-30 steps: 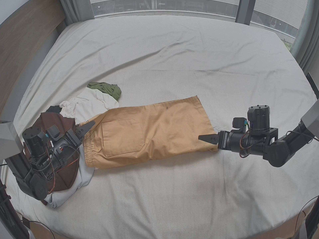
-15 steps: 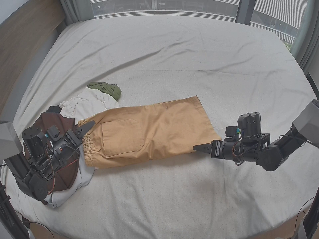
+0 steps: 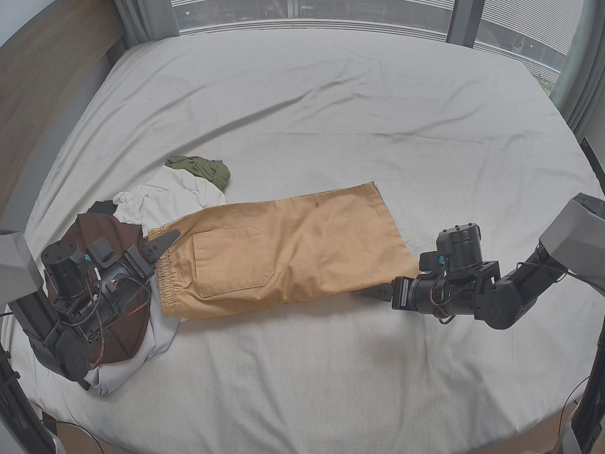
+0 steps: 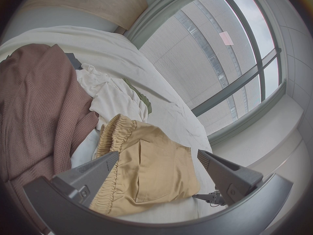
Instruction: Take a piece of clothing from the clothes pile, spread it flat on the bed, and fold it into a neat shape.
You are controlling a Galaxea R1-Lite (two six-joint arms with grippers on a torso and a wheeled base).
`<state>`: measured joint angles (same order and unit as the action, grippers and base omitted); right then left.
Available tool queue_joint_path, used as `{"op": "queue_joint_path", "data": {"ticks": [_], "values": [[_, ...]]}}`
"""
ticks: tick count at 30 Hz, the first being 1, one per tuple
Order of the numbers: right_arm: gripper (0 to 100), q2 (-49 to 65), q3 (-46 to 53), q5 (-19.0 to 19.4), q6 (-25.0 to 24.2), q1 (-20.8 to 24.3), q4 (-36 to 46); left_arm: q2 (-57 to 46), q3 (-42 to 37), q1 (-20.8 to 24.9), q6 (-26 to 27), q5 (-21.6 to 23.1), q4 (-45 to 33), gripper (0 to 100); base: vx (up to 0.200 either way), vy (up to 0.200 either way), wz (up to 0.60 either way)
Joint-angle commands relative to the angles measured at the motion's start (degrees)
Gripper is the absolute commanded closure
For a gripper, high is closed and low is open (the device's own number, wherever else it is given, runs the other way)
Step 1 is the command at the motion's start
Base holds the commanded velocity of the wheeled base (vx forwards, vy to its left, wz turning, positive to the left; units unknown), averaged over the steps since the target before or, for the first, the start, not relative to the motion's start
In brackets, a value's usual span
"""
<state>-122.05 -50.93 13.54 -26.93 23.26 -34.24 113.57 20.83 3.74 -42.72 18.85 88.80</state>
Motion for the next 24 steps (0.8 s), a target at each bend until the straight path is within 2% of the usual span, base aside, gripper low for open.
{"op": "queue_joint_path", "data": {"ticks": [1, 7, 12, 17, 24], "values": [[0, -1.17, -0.75, -0.01, -0.23, 0.03, -0.12, 0.08, 0.0, -0.05, -0.09, 0.05, 0.06, 0, 0.0, 0.0, 0.0], [0, -1.87, -3.21, -2.38, -0.93, -0.41, -0.21, 0.08, 0.0, -0.14, -0.09, 0.05, 0.06, 0, 0.0, 0.0, 0.0], [0, -1.79, -4.79, -2.65, -2.25, -0.58, -0.21, 0.08, 0.08, -0.14, -0.09, 0.05, 0.06, 0, 0.0, 0.0, 0.0], [0, -1.96, -6.99, -6.34, -3.13, -1.29, -0.12, 0.08, 0.17, -0.23, -0.09, 0.05, 0.06, 0, 0.0, 0.0, 0.0], [0, -1.26, -7.69, -6.6, -5.33, -1.73, -0.12, 0.16, 0.08, -0.23, -0.09, 0.05, 0.06, 0, 0.0, 0.0, 0.0]]}}
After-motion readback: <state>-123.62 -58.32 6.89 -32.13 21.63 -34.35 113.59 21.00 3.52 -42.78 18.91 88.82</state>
